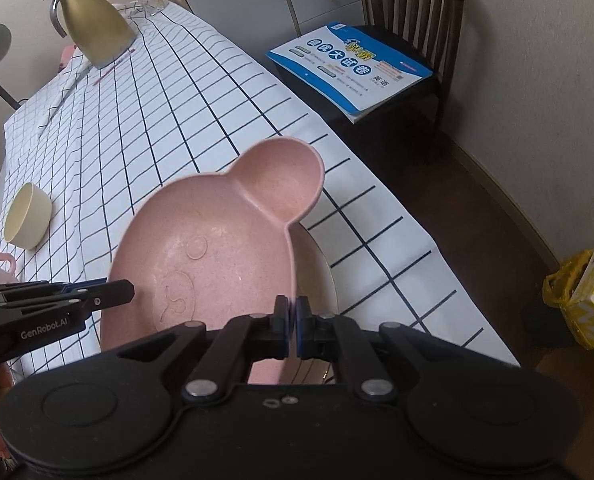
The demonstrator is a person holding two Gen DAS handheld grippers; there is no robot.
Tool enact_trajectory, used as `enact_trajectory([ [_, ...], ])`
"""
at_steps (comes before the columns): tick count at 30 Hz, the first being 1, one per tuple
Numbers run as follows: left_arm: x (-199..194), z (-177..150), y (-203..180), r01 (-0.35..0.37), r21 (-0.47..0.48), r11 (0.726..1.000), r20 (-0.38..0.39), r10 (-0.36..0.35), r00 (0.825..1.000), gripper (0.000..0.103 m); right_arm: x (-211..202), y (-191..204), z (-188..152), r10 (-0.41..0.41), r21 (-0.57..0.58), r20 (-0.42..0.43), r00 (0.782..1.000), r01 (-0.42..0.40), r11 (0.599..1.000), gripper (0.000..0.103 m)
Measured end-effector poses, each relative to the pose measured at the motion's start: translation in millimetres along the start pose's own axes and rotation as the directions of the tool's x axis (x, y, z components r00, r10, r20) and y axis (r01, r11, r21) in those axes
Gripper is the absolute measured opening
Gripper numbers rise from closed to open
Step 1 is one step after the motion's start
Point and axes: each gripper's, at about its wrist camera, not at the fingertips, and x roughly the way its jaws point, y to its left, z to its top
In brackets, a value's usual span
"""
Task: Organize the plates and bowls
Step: 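Lift the pink plate with both grippers and carry it over the white plates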
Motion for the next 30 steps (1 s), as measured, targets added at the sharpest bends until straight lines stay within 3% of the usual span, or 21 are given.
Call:
enact_trajectory([
  [15, 8.4, 2.6, -9.9, 0.009, 0.019, 1.000, 0.009, -0.009, 1.000, 0.012, 3.8, -10.1, 10.4, -0.013, -0.006, 0.036, 0.999, 0.013, 1.000, 0.004],
  [25, 14.8, -4.1, -20.5, 0.040, 0.033, 0.999, -0.021, -0.039, 0.999, 0.012, 1.4, -23.4, 2.8, -0.018, -0.003, 0.010, 1.000, 0.018, 1.000, 0.005],
  [30, 14.2, -3.2, -20.9, 0.045, 0.026, 0.999, -0.022, -0.044, 0.999, 0.012, -0.5, -22.1, 2.6, -0.001, 0.004, 0.014, 1.000, 0.001, 1.000, 0.015],
])
